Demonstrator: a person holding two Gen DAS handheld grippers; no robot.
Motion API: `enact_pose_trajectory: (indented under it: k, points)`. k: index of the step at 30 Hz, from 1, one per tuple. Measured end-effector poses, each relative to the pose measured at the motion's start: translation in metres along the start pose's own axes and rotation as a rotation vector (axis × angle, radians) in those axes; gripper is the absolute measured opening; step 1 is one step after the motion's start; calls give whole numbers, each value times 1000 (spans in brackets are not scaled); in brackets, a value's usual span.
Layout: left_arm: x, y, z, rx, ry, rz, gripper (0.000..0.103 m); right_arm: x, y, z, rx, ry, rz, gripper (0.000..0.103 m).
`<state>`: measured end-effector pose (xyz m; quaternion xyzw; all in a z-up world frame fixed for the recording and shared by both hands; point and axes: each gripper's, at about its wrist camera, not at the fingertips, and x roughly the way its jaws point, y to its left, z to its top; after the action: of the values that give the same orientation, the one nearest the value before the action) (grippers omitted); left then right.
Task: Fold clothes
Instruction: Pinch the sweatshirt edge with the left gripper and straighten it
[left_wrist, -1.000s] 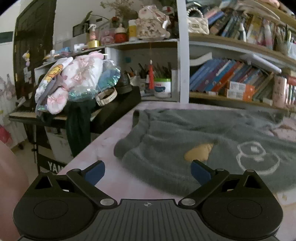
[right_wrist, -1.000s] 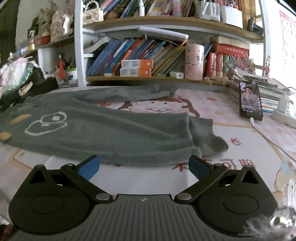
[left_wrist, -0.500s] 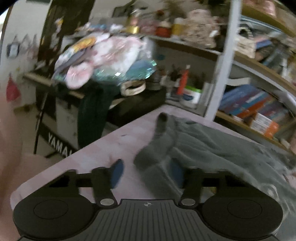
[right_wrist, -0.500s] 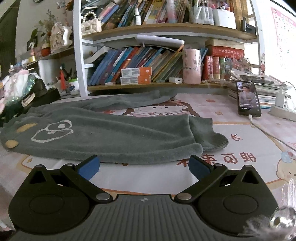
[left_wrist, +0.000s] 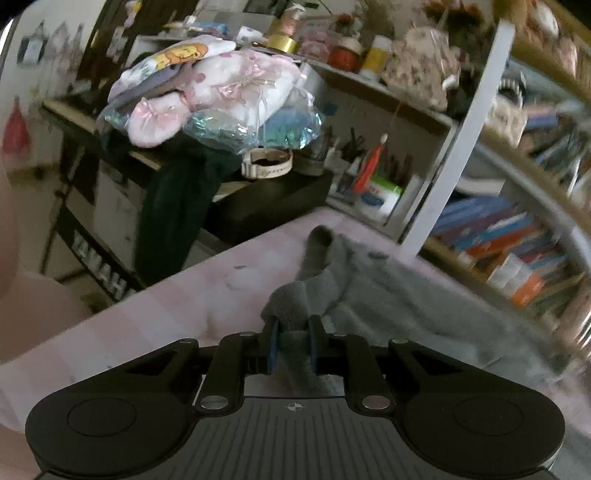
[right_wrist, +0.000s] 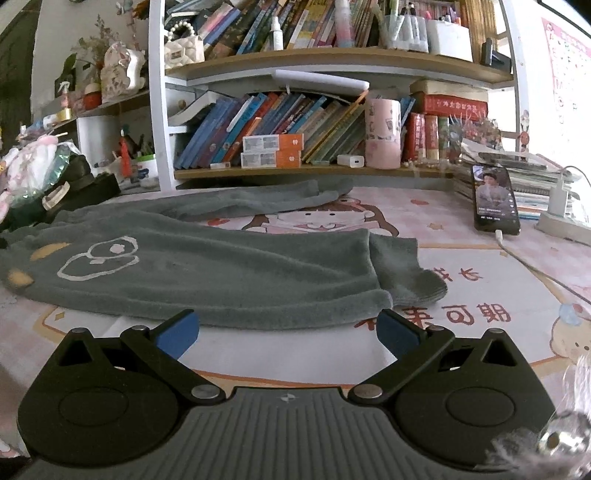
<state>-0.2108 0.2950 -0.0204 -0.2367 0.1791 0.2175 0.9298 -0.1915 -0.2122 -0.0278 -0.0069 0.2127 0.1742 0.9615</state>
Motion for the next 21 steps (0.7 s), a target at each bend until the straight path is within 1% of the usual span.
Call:
enact_pose_trajectory:
  k: [4,8,10,13,15,19,21]
  points:
    - [-10,-5,-2,56,-34,45,25,-1,-1,0,1,-2,8,103]
    - [-20,-10,-4,112,-68,91,42,-1,-1,-1,4,-2,29,103]
    - [-38,-19,-5,172,-134,102,44,-1,0,-1,-1,-2,37,103]
    - [-56,-27,-3,204,-156,40,45,-1,1,-1,-3,-2,40,103]
    - [-65,-34,-3,217,-163,-6,53,-1,1,-1,-2,1,41,103]
    - [-70,-55,-8,262,-152,-81,57,-1,0,-2,1,4,40,103]
    - [-68,-69,-14,304,-140,-110,65,-1,0,-2,3,6,39,103]
